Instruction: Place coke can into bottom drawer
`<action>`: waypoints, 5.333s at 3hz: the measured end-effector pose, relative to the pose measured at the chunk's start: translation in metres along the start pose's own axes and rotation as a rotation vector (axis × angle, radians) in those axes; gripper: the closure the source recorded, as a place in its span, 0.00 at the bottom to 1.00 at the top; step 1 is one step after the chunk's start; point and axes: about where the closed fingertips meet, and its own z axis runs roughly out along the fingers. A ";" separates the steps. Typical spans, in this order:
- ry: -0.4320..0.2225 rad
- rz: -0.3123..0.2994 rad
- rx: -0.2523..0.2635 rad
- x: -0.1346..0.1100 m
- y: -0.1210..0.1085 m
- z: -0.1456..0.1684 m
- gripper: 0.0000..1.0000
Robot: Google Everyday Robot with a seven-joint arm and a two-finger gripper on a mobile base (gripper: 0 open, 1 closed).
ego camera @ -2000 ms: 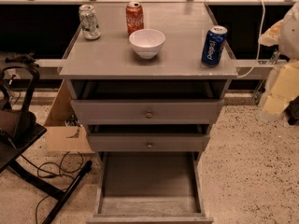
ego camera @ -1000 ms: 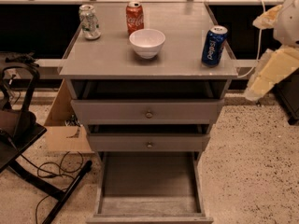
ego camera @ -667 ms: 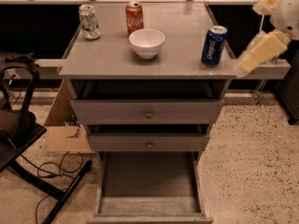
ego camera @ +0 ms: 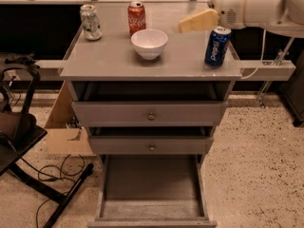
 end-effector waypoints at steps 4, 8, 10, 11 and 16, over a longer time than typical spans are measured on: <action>-0.163 0.051 0.171 -0.042 -0.064 0.073 0.00; -0.068 0.218 0.113 -0.015 -0.082 0.257 0.00; 0.025 0.198 0.167 0.030 -0.106 0.278 0.00; 0.039 0.200 0.153 0.037 -0.102 0.293 0.00; 0.074 0.248 0.155 0.070 -0.102 0.303 0.88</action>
Offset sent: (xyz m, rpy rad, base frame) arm 0.0225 0.0215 0.0225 0.1387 -0.0572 -0.0450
